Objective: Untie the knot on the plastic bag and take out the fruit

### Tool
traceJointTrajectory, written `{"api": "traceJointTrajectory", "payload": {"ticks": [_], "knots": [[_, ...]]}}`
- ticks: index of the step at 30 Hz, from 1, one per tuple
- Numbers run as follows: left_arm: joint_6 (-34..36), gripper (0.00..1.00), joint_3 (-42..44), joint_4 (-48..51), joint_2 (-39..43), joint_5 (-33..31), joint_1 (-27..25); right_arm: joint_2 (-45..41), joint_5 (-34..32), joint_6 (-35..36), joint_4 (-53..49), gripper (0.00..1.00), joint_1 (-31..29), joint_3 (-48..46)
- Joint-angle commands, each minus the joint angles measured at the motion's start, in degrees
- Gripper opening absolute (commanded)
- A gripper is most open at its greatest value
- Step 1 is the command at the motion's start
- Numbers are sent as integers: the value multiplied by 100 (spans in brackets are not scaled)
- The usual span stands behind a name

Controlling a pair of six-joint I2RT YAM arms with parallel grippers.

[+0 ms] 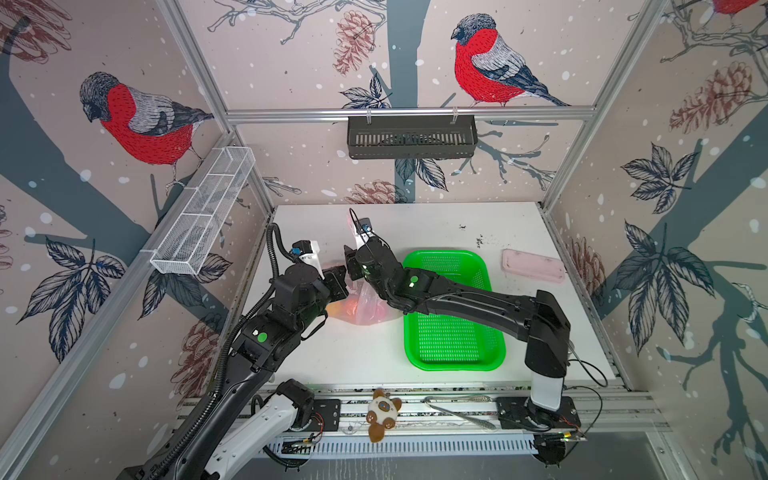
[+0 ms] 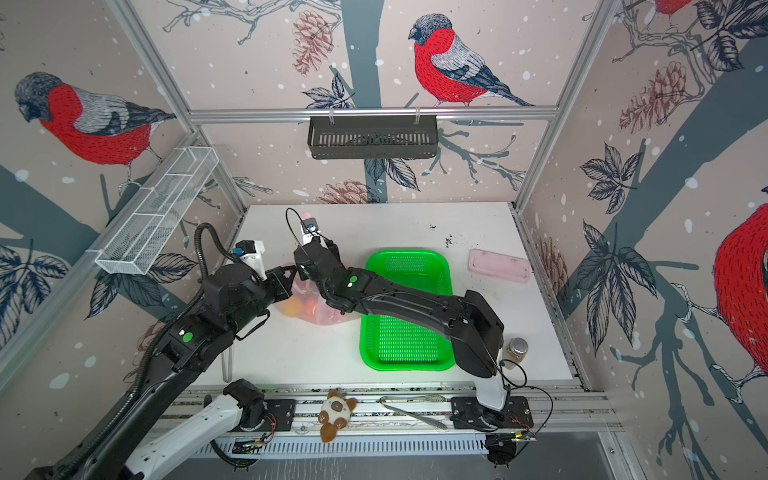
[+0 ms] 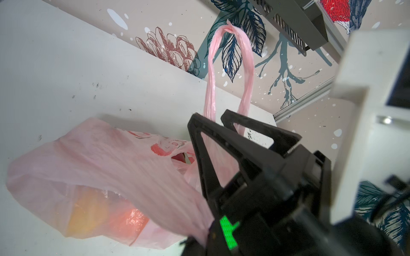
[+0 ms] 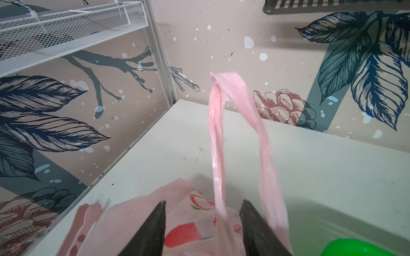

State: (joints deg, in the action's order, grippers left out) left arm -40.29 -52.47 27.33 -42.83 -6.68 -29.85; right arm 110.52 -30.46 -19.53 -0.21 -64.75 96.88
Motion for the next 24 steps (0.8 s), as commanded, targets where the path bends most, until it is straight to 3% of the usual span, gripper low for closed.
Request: {"api": "traceJointTrajectory", "payload": {"ticks": [1,5,14,20,24], "knots": [[34,0,46,-9,67,-110,-4,137,-119,-1,-36,57,65,199],[46,0,96,-8,125,-146,-1,350,-331,64,-146,58,85,475],[192,0,79,-100,135,-286,39,718,44,-53,-164,57,335,835],[474,0,31,-411,-43,-206,437,704,618,35,-5,26,476,879],[742,0,-97,-828,-427,181,1101,557,1205,141,173,16,583,782]]}}
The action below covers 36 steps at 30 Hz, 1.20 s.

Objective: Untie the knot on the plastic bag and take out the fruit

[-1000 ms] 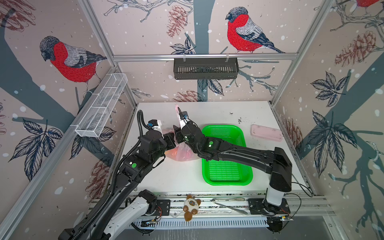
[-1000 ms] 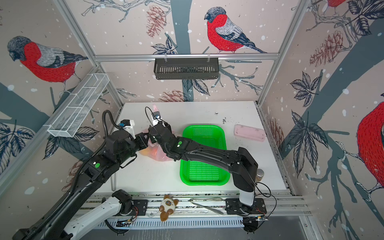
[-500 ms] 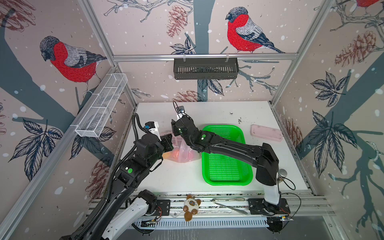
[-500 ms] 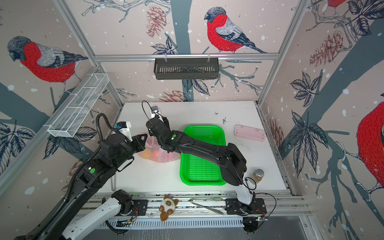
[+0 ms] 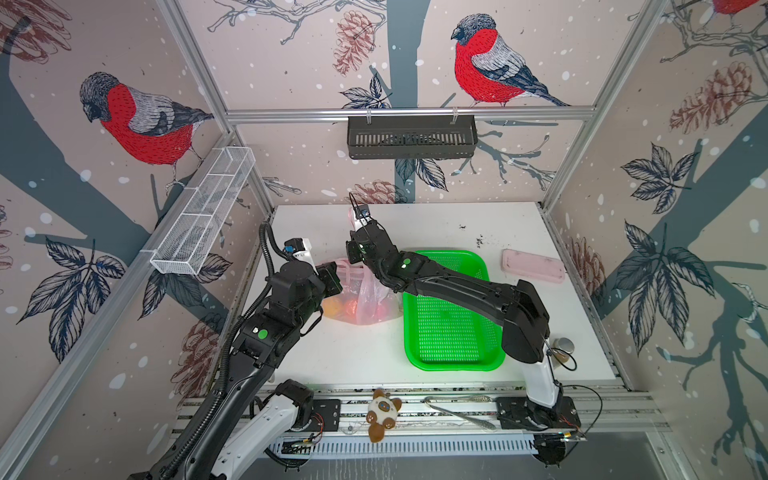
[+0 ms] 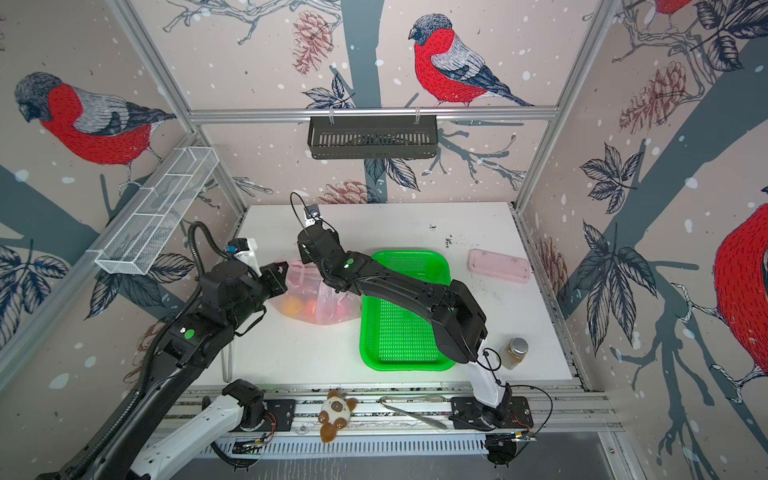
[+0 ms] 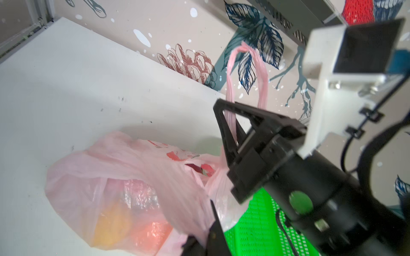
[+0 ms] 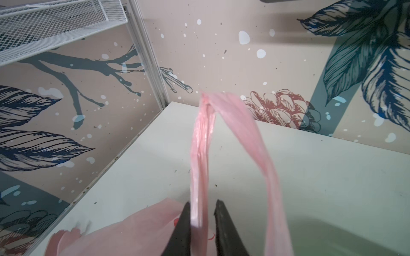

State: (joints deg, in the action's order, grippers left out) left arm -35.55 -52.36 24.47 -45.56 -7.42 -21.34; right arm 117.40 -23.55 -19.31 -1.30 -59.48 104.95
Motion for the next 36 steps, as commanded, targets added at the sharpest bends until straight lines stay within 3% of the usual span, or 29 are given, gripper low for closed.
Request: {"api": "traceJointTrajectory", "payload": {"ticks": [1,10,16,24,27,30,36], "knots": [[315,0,-176,-651,-286,389,424,-173,671,130,307,14,80,-45],[356,0,-726,-1358,-1145,1340,1817,-411,2006,240,575,8,490,-60],[230,0,-1053,-1603,-1561,1863,2591,-117,2840,307,500,8,866,563],[92,0,-1313,-1658,-1793,2347,3103,272,3712,369,132,8,1243,1347],[92,0,-1281,-1542,-1783,2579,3131,63,4042,405,51,8,1307,991],[92,0,-1128,-1457,-1715,2963,3145,-452,4115,415,196,8,1297,36],[241,0,-635,-1247,-1443,3873,3163,-1590,3693,355,586,8,1320,-1973]]}}
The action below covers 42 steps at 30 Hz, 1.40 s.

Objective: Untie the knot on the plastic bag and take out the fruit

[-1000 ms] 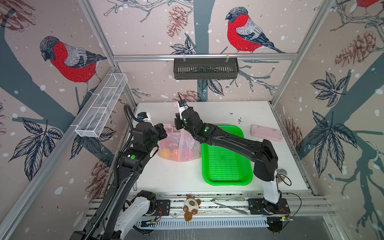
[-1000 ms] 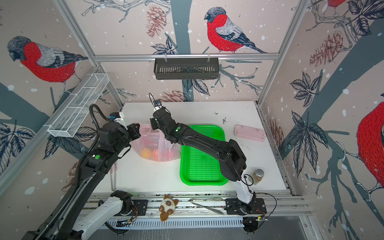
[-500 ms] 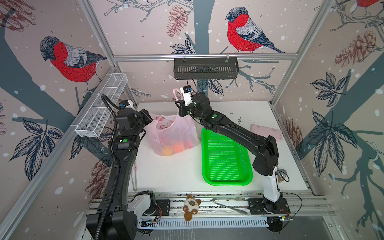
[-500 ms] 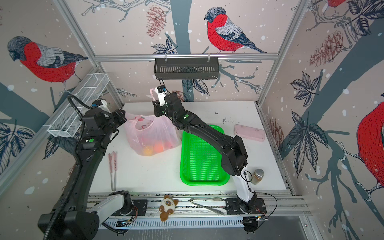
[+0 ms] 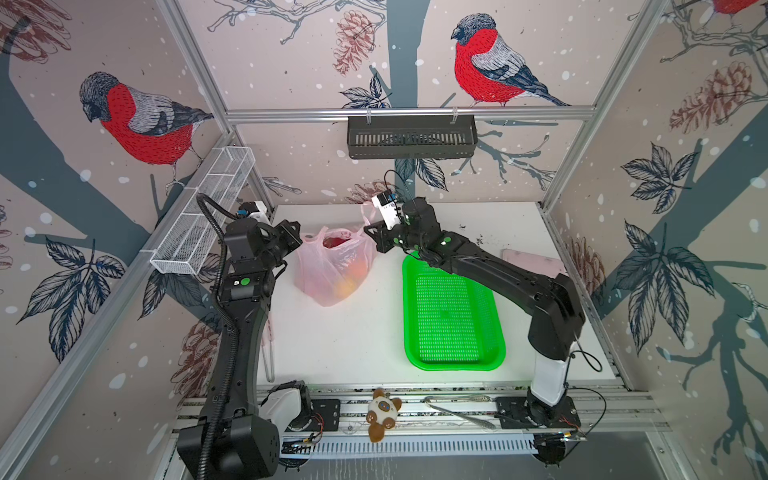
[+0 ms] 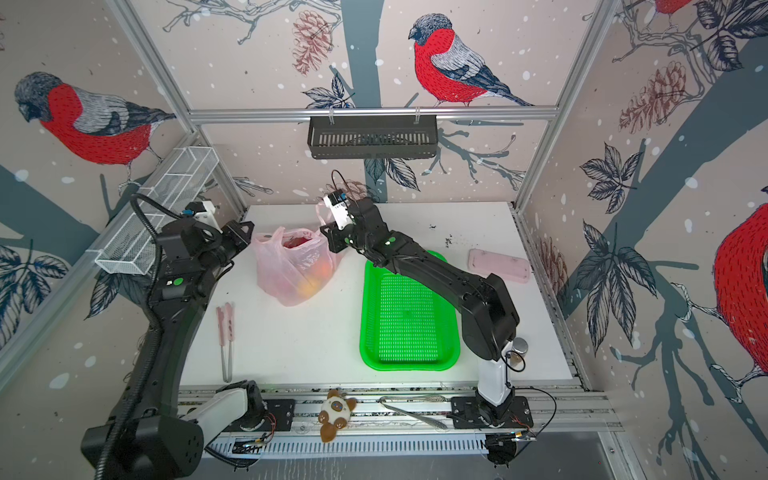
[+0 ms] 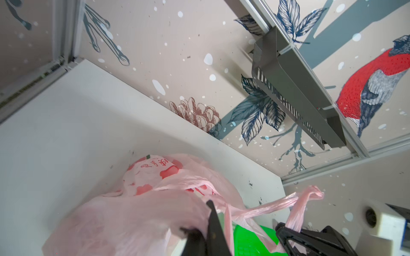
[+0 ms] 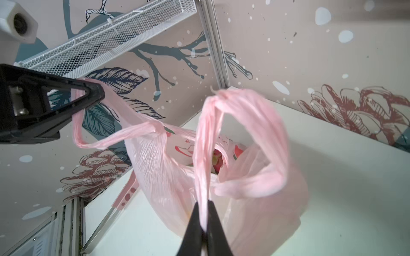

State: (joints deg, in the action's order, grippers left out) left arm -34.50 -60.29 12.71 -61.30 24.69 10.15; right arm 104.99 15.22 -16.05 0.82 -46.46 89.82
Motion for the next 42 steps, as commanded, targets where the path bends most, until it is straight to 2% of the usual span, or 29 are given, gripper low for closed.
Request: {"api": "traceJointTrajectory", "payload": {"ticks": [1,6,11,19,27,32,35,42], "knots": [[189,0,251,-39,201,803,13,-483,-242,19,375,8,30,-669],[369,0,857,-56,568,1534,30,-1147,-580,-118,281,8,91,-1431],[180,0,1245,-457,742,1935,48,-1720,-905,-312,538,9,118,-2058],[-197,0,1072,-1171,549,2552,140,-2373,-1521,-533,863,9,160,-2705],[-741,0,949,-2043,277,2794,180,-2626,-1829,-671,680,11,178,-2881],[-804,0,955,-2113,271,3010,180,-2601,-1833,-705,621,25,146,-2850],[-735,0,958,-1941,392,3053,180,-2532,-1883,-706,566,39,0,-2734],[-560,0,932,-1443,739,3112,180,-2573,-2683,-677,122,62,-628,-2505]]}}
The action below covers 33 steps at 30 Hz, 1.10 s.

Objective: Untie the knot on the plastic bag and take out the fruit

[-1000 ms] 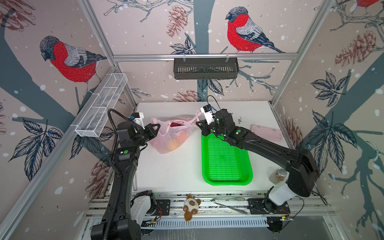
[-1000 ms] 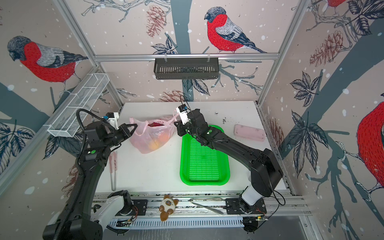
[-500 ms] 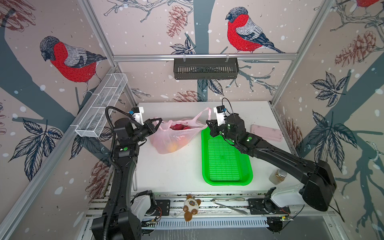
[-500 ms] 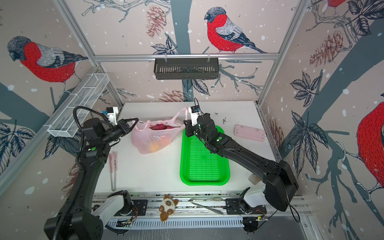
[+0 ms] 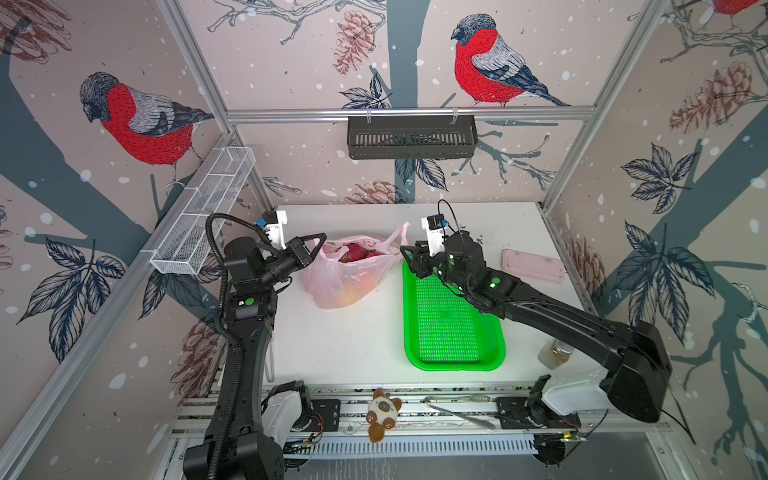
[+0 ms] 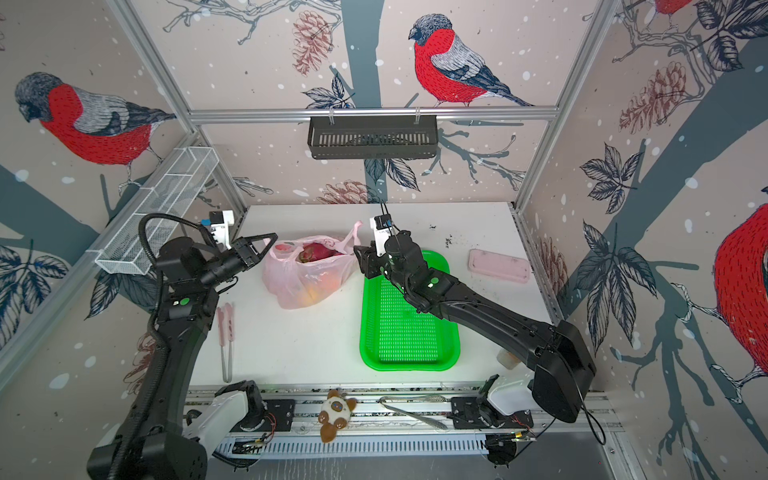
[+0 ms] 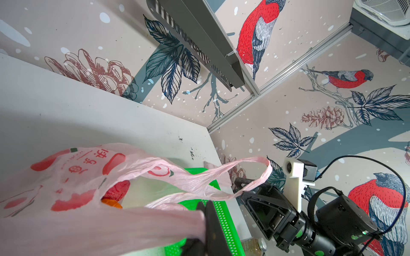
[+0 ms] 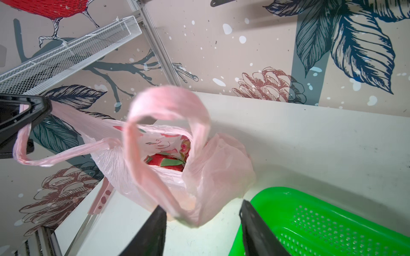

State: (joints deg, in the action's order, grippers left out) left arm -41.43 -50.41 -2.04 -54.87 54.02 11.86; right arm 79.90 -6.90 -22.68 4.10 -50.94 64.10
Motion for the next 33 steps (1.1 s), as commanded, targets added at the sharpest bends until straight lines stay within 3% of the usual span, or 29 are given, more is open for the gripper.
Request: {"api": "traceJointTrajectory", "payload": {"ticks": [1,5,9,17,20,22,25,27,29,33], "knots": [[158,0,-56,87,136,194,10,-102,-570,-40,-254,65,-267,68],[359,0,-67,416,263,249,10,-310,-993,-191,-401,72,-745,-6],[510,0,-15,615,353,267,10,-404,-1397,-354,-635,73,-1243,-16],[639,0,110,637,403,271,10,-80,-1682,-355,-889,45,-1876,311],[697,0,154,639,449,218,7,63,-1740,-202,-926,43,-2030,559],[728,0,172,635,468,197,10,117,-1827,-113,-930,51,-2110,699],[777,0,190,635,502,164,9,131,-2024,-17,-936,72,-2182,834],[794,0,190,635,519,133,9,107,-2124,57,-887,75,-2208,886],[794,0,190,610,521,127,10,109,-2069,165,-779,70,-2210,902],[801,0,214,500,554,131,10,427,-1837,272,-841,39,-2074,1261]]}}
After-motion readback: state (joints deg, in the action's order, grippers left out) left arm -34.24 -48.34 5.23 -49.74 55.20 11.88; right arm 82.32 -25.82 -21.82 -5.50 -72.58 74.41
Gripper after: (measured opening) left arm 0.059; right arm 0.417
